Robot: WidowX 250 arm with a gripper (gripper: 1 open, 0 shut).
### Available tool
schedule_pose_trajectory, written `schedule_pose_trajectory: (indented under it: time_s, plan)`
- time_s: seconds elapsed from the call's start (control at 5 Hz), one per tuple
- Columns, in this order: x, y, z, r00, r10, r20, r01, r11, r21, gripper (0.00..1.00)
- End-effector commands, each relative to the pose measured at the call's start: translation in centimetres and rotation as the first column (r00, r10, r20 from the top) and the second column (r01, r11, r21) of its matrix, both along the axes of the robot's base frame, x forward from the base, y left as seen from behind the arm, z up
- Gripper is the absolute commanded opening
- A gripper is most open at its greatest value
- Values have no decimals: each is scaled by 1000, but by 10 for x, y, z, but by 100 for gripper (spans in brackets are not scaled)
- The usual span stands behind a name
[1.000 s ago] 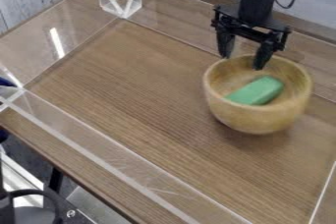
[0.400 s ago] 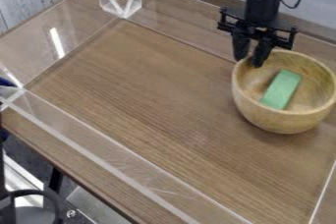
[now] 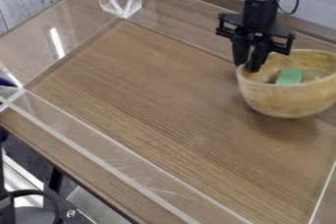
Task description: Remove the green block from inside the brown bowl and put it on the table
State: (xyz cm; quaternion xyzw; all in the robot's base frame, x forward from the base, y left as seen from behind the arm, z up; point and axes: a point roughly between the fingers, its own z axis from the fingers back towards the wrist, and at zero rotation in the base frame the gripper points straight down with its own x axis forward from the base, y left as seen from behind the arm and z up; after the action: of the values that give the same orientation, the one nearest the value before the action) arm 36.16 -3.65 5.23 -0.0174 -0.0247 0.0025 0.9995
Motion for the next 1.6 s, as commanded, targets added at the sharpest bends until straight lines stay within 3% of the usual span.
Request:
schedule_pose_trajectory:
  time_s: [0.0, 0.2, 0.6, 1.0, 1.4]
  plan:
    - [5, -3, 15, 997, 10, 73, -10, 1000, -13, 0]
    - [6, 0, 21, 996, 28, 85, -27, 1000, -4, 0]
    - [4, 14, 29, 990, 95, 101, -100, 994, 40, 0]
    - [-4, 12, 15, 985, 141, 101, -147, 988, 56, 0]
    - [-7, 15, 15, 981, 193, -7, -192, 976, 108, 0]
